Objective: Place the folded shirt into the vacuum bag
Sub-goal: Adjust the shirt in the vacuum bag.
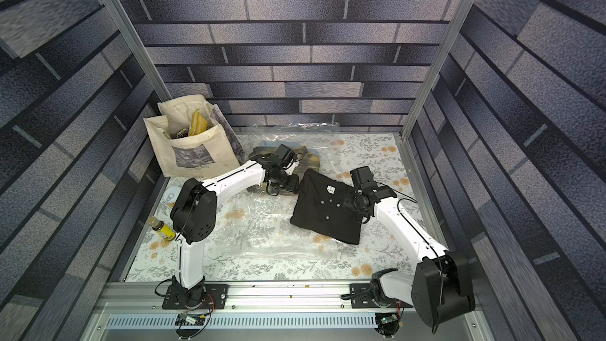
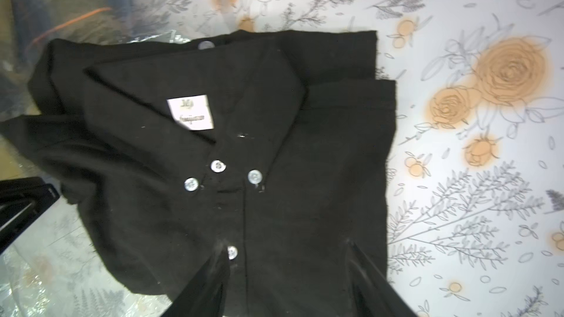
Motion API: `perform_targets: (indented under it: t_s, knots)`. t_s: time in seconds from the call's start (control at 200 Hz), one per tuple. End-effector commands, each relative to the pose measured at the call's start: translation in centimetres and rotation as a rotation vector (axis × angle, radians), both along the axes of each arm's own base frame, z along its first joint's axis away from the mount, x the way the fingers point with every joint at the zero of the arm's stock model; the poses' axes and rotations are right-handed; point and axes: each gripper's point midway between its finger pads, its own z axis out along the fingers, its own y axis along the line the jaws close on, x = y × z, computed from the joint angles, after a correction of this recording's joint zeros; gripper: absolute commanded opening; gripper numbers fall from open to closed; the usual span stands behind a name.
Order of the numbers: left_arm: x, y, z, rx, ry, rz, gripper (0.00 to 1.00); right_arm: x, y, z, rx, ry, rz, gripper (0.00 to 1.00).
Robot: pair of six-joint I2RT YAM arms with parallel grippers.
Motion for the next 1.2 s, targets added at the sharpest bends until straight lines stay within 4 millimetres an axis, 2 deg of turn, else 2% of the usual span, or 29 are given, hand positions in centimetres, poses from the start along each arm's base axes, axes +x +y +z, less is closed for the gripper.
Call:
perform_targets:
  t_s: [0.0, 0.015, 0.05, 0.185, 0.296, 0.436, 0.556, 0.701, 0.786, 0.882, 1.022, 1.197]
  knots:
    - [-0.1, -2.2, 2.2, -0.144, -0.003, -0.015, 0.45, 2.1, 3.5, 0.6, -0.012, -0.026, 0.014, 0.61]
    - [-0.1, -2.2, 2.2, -0.149, -0.003, -0.015, 0.45, 2.3, 4.2, 0.5, -0.007, -0.024, 0.026, 0.6]
    - [0.0, -2.2, 2.1, -0.156, -0.001, -0.011, 0.45, 3.7, 6.1, 1.8, 0.024, -0.054, 0.051, 0.6]
    - [0.6, -1.7, 1.0, -0.155, 0.013, 0.004, 0.4, 6.8, 11.3, 1.9, 0.066, -0.056, 0.103, 0.6]
    - [0.6, -1.8, 0.3, -0.16, 0.018, 0.002, 0.36, 8.7, 13.2, 1.6, 0.068, -0.052, 0.108, 0.58]
    - [0.4, -1.8, 0.0, -0.181, 0.022, 0.008, 0.3, 10.3, 14.0, -0.1, 0.026, -0.013, 0.108, 0.54]
    - [0.5, -1.4, -0.6, -0.176, 0.027, 0.019, 0.29, 10.5, 14.7, -1.5, 0.03, 0.02, 0.118, 0.48]
    - [0.6, -1.1, -0.9, -0.185, 0.034, 0.024, 0.28, 10.5, 14.5, -2.5, 0.011, 0.03, 0.133, 0.33]
    - [0.5, -1.4, -1.2, -0.187, 0.037, 0.017, 0.28, 10.5, 14.7, -1.9, 0.025, 0.01, 0.156, 0.21]
    - [0.3, -1.6, -1.3, -0.191, 0.043, 0.013, 0.27, 10.2, 14.6, -0.5, 0.036, -0.025, 0.178, 0.14]
    - [-0.2, -2.2, -1.6, -0.2, 0.054, -0.001, 0.27, 9.4, 14.0, 0.5, 0.029, -0.039, 0.199, 0.12]
    - [-0.7, -3.2, -1.9, -0.205, 0.067, -0.016, 0.25, 9.1, 14.0, -0.4, 0.038, -0.023, 0.198, 0.11]
